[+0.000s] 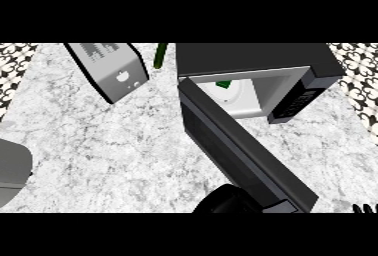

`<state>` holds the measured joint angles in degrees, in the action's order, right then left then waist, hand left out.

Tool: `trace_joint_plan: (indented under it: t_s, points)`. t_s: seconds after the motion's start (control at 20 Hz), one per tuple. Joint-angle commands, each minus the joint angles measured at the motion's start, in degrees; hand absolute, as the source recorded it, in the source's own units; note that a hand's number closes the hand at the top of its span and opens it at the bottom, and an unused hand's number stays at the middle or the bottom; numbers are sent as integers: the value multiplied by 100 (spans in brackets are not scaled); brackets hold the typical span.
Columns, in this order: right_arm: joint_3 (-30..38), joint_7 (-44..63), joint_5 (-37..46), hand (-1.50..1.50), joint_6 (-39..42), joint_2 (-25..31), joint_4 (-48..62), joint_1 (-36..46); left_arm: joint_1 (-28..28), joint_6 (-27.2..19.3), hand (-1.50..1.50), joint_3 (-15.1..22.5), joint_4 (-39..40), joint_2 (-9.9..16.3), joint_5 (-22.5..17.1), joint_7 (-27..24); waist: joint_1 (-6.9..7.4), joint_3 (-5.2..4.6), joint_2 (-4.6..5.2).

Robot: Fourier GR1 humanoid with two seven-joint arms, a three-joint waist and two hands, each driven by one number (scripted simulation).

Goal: Pick up the milk, place it into the microwave and close the microwave

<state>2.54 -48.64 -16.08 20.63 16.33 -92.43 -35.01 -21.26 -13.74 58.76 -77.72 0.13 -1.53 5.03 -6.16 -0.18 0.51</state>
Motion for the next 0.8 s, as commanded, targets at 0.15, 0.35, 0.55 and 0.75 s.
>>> trace_joint_plan:
  t_s: [0.15, 0.35, 0.55, 0.75]
  points:
    - [-131, -70, -303, -150, 428, 246, -655, -130, -501, -976, -150, -42, 334, -13, -947, -622, -322, -17, 63]
    - [-204, 196, -460, -150, 437, 436, -982, -122, -882, -1295, -150, -211, 515, -12, -1268, -915, -499, -21, 104]
    - [-269, 365, -613, -150, 473, 584, -1253, -199, -1243, -1770, 150, -533, 826, -12, -1577, -983, -634, -17, 133]
    - [-383, 513, -749, -150, 555, 722, -1560, -277, -1607, -1936, 150, -793, 1096, -12, -2036, -1187, -804, -19, 180]
